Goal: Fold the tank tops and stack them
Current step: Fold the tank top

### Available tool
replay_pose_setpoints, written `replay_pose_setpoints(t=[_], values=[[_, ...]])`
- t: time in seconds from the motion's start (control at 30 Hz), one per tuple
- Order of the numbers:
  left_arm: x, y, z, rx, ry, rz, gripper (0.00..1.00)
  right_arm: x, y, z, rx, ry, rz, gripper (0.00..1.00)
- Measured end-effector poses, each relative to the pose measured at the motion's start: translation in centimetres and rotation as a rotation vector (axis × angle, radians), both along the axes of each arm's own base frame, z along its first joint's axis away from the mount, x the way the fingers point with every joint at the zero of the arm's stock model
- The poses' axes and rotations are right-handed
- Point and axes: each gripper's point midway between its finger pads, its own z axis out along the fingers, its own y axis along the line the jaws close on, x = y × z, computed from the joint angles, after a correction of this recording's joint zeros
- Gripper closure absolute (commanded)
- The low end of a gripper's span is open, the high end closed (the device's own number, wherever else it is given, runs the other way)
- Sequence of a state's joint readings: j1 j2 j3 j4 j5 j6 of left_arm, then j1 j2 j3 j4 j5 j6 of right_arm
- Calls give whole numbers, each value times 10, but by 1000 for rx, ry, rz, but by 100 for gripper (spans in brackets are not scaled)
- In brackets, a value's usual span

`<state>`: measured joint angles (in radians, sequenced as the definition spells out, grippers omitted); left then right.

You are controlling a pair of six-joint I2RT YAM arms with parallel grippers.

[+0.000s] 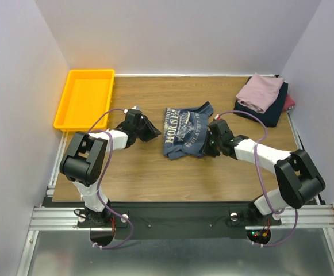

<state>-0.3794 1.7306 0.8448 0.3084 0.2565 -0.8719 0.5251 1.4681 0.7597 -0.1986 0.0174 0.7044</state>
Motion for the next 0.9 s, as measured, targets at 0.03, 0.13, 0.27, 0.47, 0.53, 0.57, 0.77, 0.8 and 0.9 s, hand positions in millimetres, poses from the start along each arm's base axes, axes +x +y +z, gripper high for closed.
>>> replay_pose_setpoints(t=[0.03,0.13,0.27,0.47,0.53,0.57,0.77,0.8,0.9], values=[[0,0,0,0,0,0,64,1,0,1,0,-3,1,94],[0,0,0,-1,0,-1,64,9,0,13,-17,-27,3,96],[0,0,0,-1,0,-1,64,28,-7,46,-75,-116,-10,96],[0,0,0,-1,-1,-2,64,24,-35,54,-177,-161,-58,97],[0,-1,1,-1,-1,-2,64,16,-43,41,-210,-134,-67,98],[0,-1,1,-2,-1,-1,64,6,-51,26,-240,-98,-70,97],[4,-7,8,-10,-19,-13,64,-35,-77,-23,-330,51,-89,86],[4,-10,9,-12,-23,-18,64,-34,-76,-21,-324,47,-94,75],[4,-16,13,-17,-32,-32,64,-36,-77,-15,-313,41,-102,47]])
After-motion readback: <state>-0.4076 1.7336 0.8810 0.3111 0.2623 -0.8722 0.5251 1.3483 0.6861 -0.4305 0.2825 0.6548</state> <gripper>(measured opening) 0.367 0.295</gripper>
